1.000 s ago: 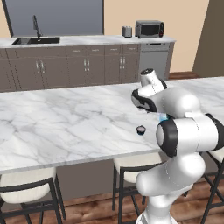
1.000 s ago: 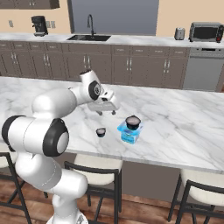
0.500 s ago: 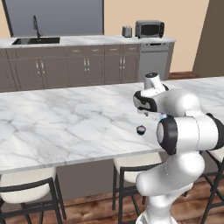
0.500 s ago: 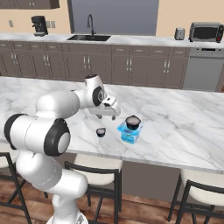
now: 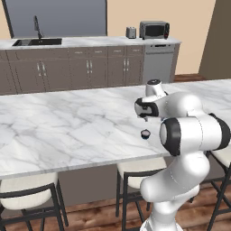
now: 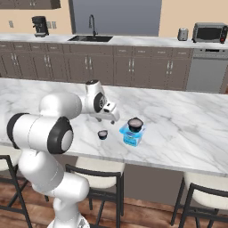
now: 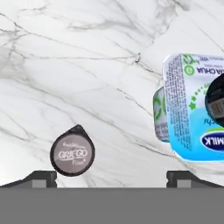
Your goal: Stack the yogurt containers by placing the smaller containers on top of the larger containers.
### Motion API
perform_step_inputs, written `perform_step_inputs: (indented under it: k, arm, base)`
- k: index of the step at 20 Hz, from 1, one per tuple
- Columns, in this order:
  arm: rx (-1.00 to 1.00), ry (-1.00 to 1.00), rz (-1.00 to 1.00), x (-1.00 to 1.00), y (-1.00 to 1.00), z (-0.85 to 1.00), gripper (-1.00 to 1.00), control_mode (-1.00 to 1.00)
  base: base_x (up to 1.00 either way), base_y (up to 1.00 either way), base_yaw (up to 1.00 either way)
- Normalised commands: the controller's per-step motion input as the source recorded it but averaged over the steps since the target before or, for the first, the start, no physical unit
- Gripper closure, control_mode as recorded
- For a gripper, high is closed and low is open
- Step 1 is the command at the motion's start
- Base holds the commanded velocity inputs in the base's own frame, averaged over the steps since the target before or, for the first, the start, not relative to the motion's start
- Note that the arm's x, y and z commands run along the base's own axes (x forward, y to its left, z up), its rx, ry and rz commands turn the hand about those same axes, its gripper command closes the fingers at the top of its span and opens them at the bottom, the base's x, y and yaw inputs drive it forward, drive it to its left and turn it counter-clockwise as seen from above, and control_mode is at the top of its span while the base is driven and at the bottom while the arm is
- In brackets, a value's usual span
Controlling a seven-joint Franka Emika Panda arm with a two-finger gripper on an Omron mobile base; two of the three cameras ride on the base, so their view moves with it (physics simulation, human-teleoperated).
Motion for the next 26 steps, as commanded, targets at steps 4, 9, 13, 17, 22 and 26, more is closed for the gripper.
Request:
perform_step_inputs:
  k: [4, 9, 13, 17, 22, 26]
  arm:
    - [0.04, -0.06, -0.04, 0.15, 0.18, -0.21, -1.00, -1.00]
    - [0.04, -0.03, -0.02, 0.10, 0.07, -0.22, -1.00, -1.00]
    - [0.06, 0.00, 0.00, 0.00, 0.00, -0.15, -1.00, -1.00]
    - [0.00, -0.01, 0.00, 0.00, 0.00, -0.04, -1.00, -1.00]
    - [0.00, 0.00, 0.00, 0.00, 0.00, 0.00, -1.00, -1.00]
    - [0.04, 0.00, 0.00, 0.00, 0.02, -0.07, -1.00, -1.00]
  base:
    - [0.00, 0.00, 0.00]
    - [0.00, 0.00, 0.00]
    - [0.00, 0.00, 0.00]
    - [0.00, 0.00, 0.00]
    - [0.00, 0.00, 0.00]
    - [0.00, 0.00, 0.00]
